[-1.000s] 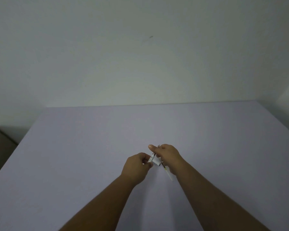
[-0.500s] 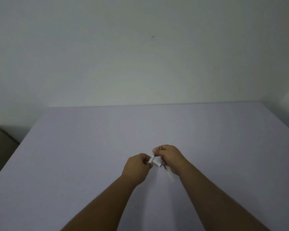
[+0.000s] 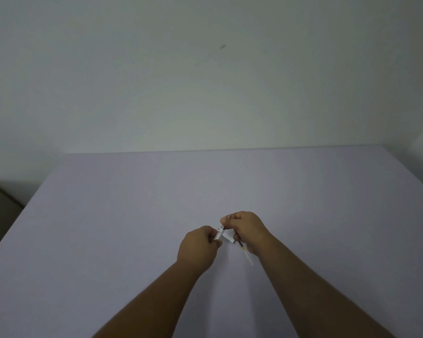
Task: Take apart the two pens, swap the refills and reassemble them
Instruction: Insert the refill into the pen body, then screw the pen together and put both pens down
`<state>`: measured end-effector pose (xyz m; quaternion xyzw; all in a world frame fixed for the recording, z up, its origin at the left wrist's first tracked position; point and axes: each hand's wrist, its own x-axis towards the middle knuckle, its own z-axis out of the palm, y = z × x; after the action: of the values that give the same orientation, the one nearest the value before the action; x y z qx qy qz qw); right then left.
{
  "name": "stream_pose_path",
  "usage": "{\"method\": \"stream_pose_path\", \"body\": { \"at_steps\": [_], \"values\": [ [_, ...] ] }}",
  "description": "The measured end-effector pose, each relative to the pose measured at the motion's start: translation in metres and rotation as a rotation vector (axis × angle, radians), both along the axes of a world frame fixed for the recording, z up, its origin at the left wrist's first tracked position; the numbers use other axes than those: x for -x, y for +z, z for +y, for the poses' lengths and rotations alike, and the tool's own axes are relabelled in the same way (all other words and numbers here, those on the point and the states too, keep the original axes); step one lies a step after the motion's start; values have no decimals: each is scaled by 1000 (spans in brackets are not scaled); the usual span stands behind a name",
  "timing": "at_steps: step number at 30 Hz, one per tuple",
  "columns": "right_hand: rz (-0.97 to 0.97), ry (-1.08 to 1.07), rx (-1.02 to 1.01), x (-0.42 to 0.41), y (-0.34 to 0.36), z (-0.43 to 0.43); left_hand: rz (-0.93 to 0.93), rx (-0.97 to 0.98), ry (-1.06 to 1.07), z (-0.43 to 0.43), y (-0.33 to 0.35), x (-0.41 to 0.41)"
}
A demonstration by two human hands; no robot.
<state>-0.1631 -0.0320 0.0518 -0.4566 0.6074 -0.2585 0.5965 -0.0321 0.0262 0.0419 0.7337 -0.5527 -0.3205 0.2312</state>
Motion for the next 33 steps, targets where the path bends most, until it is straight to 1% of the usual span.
{"method": "stream_pose_path", "body": {
  "at_steps": [4,6,8,10,13,15,19,24,25,26,27,28,30,32,33],
  "values": [
    [4,39,-12,1,-3,-4,30,-60,15,-1,-3,-5],
    [53,-22,32,3,-7,-12,91,-105,66,-2,-6,-9],
    [260,-25,161,8,-14,-21,164,-135,114,-2,-9,-14],
    [493,92,259,8,-24,-25,217,-160,137,0,-12,-19],
    [713,308,298,0,-44,-23,314,-202,186,3,-17,-22],
    [838,426,334,-5,-55,-22,346,-225,208,4,-20,-24],
    [1000,537,413,-12,-67,-19,374,-244,228,6,-22,-27],
    [1045,578,471,-18,-73,-14,384,-247,230,9,-23,-29],
    [1032,565,471,-19,-72,-14,380,-247,230,9,-23,-29],
    [981,502,466,-21,-70,-16,376,-248,228,9,-22,-29],
    [884,393,434,-22,-66,-17,372,-249,225,9,-22,-29],
    [733,256,385,-24,-61,-19,368,-250,223,9,-22,-30],
    [359,2,264,-26,-49,-24,360,-252,221,8,-22,-30],
    [70,-134,133,-27,-36,-29,342,-258,216,8,-20,-29],
    [-23,-167,84,-26,-31,-32,331,-262,213,7,-20,-28]
  ]
}}
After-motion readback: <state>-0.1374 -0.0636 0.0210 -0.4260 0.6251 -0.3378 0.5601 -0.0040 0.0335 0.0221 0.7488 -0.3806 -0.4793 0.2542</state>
